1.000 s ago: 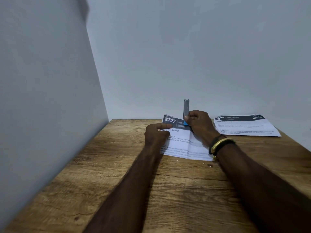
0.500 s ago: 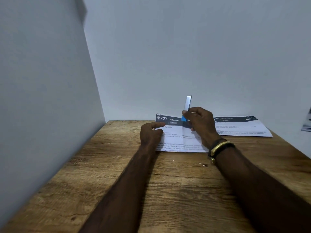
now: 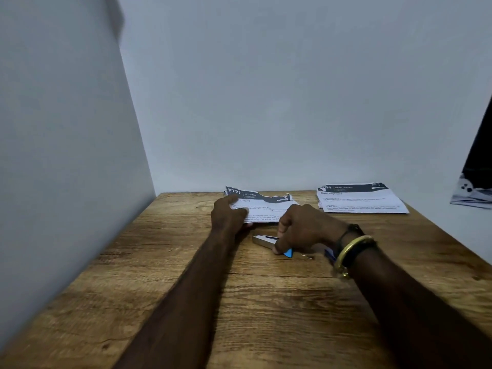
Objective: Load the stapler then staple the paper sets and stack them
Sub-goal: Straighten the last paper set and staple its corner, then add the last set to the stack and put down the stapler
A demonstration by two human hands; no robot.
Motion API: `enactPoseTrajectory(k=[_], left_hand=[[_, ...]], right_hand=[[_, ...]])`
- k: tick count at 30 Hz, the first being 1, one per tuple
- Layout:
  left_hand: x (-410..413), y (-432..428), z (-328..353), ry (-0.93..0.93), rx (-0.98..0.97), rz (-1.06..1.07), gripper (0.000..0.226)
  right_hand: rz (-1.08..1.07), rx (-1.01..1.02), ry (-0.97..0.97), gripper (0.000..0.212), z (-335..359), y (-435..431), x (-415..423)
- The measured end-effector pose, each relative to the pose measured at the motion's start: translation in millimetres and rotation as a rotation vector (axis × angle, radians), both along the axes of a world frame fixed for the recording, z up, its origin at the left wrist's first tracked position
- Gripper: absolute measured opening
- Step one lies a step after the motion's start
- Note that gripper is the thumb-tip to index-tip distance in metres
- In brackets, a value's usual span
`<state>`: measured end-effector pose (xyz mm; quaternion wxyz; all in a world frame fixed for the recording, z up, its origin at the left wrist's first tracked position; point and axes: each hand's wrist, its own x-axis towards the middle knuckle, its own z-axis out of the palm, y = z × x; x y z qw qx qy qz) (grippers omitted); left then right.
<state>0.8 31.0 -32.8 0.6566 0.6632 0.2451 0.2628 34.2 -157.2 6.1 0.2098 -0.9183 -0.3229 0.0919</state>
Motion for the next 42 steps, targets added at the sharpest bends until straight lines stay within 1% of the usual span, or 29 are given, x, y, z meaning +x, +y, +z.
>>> enactPoseTrajectory(k=[2,4,5,7,8,9,11,12,14,16,18,21,25,28,33,38,42], left_hand=[[0,-1,1,-0.017,-0.018,0.027,0.056],[0,-3,3,-0.026,-0.074,0.028,0.053],[0,-4,4,-0.039,-0.124,0.017,0.052],[1,-3,5,-0.062,-0.23,0.011,0.052],[1,-4,7,-0.069,-0.263,0.015,0.051],[1,-4,7,-0.077,-0.285,0.014,0.05],[1,-6,9,-0.088,-0.308,0.005,0.048],[2,-7,8,-0.089,-0.315,-0.003,0.046],[2,-9,8,-0.074,-0.287,-0.028,0.044],[3,-10,7,-0.059,-0.227,-0.05,0.048],[1,-16,8,-0.091,-0.182,-0.067,0.056],[1,-29,14,-0.1,-0.113,-0.068,0.065],[5,-52,24,-0.083,-0.012,-0.138,0.072],[12,-70,29,-0.076,0.101,-0.113,0.072],[32,-100,33,-0.077,0.206,-0.113,0.072],[60,-135,36,-0.055,0.361,-0.117,0.072],[81,-153,30,-0.007,0.409,-0.154,0.073]], right_hand=[[-0.005,-0.008,-0.009,0.039,0,2,0],[-0.044,0.066,-0.027,0.048,0,2,2],[-0.087,0.132,-0.067,0.049,-1,2,5],[-0.214,0.319,-0.127,0.038,-8,3,12],[-0.274,0.442,-0.086,0.029,-12,4,15],[-0.308,0.567,0.0,0.025,-17,4,17],[-0.32,0.76,0.202,0.028,-24,7,21],[-0.321,0.818,0.266,0.029,-26,8,23],[-0.349,0.889,0.287,0.026,-26,9,25],[-0.39,0.916,0.246,0.018,-25,9,26],[-0.403,0.929,0.21,0.014,-23,6,25],[-0.416,0.987,0.159,0.016,-17,1,23],[-0.435,1.044,0.054,0.022,-11,-12,26],[-0.46,1.069,-0.006,0.022,-8,-29,32],[-0.535,1.064,-0.083,0.025,-10,-62,46],[-0.633,1.03,-0.092,0.022,-17,-96,68],[-0.686,0.96,-0.114,0.023,-25,-113,86]])
